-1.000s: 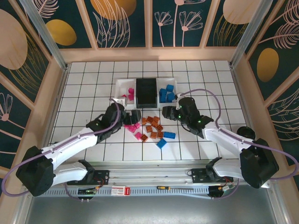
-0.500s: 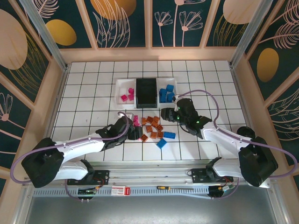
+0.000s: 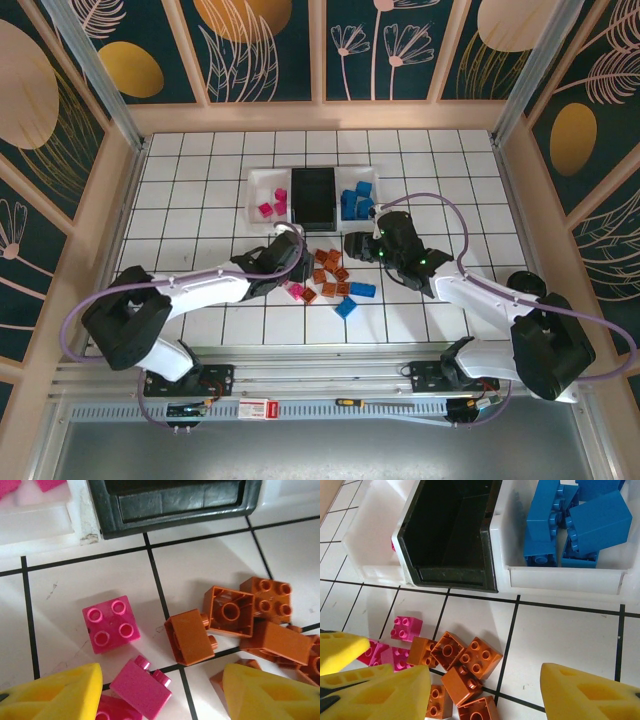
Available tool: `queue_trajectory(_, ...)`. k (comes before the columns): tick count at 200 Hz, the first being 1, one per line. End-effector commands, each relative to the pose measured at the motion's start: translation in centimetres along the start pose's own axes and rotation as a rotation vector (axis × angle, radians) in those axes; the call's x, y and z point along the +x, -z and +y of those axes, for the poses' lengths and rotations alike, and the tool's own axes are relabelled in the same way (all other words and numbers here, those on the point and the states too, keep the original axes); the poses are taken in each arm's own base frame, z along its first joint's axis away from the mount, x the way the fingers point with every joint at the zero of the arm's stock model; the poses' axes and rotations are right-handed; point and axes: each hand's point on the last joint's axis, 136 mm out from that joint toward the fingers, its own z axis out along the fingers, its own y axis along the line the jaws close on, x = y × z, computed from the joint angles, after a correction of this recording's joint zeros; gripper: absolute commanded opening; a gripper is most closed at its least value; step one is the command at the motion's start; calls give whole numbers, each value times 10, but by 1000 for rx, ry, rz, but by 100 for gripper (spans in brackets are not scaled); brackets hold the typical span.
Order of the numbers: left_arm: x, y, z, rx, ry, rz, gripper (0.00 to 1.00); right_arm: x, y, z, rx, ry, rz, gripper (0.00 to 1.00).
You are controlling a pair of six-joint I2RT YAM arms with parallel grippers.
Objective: Sort the legos into containers by color
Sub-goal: Pick up the lego from the center of the table.
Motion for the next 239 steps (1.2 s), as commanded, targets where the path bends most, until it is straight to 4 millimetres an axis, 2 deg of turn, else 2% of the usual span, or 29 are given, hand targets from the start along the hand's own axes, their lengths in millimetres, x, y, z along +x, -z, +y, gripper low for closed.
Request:
queue_trajectory(1,15,-6,13,-74,-96,71,63,-7,7,2,6,-8,-30,60)
queue_trajectory(25,20,-10,15,-87,-114,87,62,-8,7,3,4,-9,-35,60)
queue_trajectory(58,16,-17,13,-93,-122,78,62,-9,5,3,3,-9,-36,60)
queue_trajectory(93,12,-26,4,-76,-127,81,55,-8,6,3,3,-9,-35,60)
queue_trajectory(139,24,-29,11,-96,-128,111,52,-9,8,-1,21,-8,-48,60)
queue_trajectory(169,28,-27,20,-129,-120,104,40,-10,7,-1,20,-8,-47,60)
queue_trajectory(209,8,-12,10,-79,-75,38,32,-10,5,0,19,-7,-44,60)
queue_trajectory(225,-8,2,3,-36,-41,-10,32,-10,5,0,19,-10,-45,60)
queue_trajectory(239,-30,17,1,-10,-1,-75,33,-10,6,0,17,-13,-47,60)
